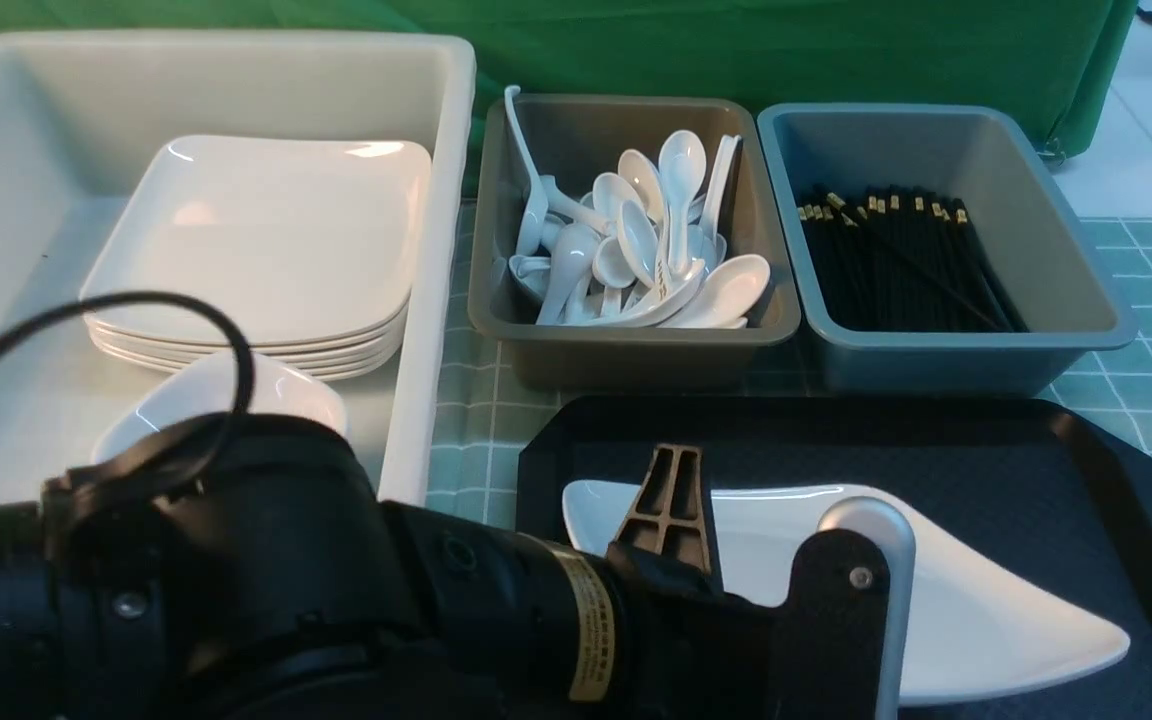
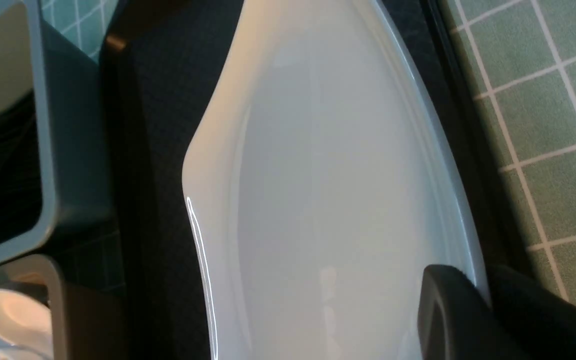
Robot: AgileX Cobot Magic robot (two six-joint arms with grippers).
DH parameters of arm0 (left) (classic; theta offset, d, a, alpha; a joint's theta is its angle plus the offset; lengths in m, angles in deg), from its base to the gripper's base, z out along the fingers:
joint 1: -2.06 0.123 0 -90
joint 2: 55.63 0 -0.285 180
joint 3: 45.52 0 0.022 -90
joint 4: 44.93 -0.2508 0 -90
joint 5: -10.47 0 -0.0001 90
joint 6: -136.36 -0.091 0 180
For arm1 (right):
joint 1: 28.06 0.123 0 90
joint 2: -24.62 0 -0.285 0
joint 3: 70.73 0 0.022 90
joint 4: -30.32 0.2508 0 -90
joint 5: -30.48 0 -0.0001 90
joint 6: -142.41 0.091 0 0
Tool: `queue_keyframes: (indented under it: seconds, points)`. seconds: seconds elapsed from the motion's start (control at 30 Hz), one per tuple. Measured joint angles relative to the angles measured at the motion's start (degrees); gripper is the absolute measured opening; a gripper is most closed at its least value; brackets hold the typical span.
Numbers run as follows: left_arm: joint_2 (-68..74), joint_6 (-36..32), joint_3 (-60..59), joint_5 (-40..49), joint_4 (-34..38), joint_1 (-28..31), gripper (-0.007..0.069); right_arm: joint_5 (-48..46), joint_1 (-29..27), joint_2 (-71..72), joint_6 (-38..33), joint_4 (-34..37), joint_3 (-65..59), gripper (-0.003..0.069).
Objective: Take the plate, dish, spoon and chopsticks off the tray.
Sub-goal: Use the left arm to put the plate into the large storage box on the left
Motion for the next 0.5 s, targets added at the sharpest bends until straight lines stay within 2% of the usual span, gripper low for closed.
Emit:
queue_keyframes:
  seconds: [0.17, 0.33, 0.5]
  points:
    - [-1.54, 0.19, 0.30, -0.61, -0.20, 0.00, 0.0029, 0.00, 0.00, 0.00, 2.64, -2.68, 0.00, 0.0066]
    - [-4.18, 0.24, 1.47, -0.61, -1.23, 0.00, 0.0031, 0.00, 0.00, 0.00, 7.07, -8.80, 0.00, 0.0066]
    - [-7.69, 2.52, 4.82, -0.61, -6.90, 0.00, 0.0031, 0.08, 0.00, 0.00, 9.24, -12.13, 0.00, 0.0067]
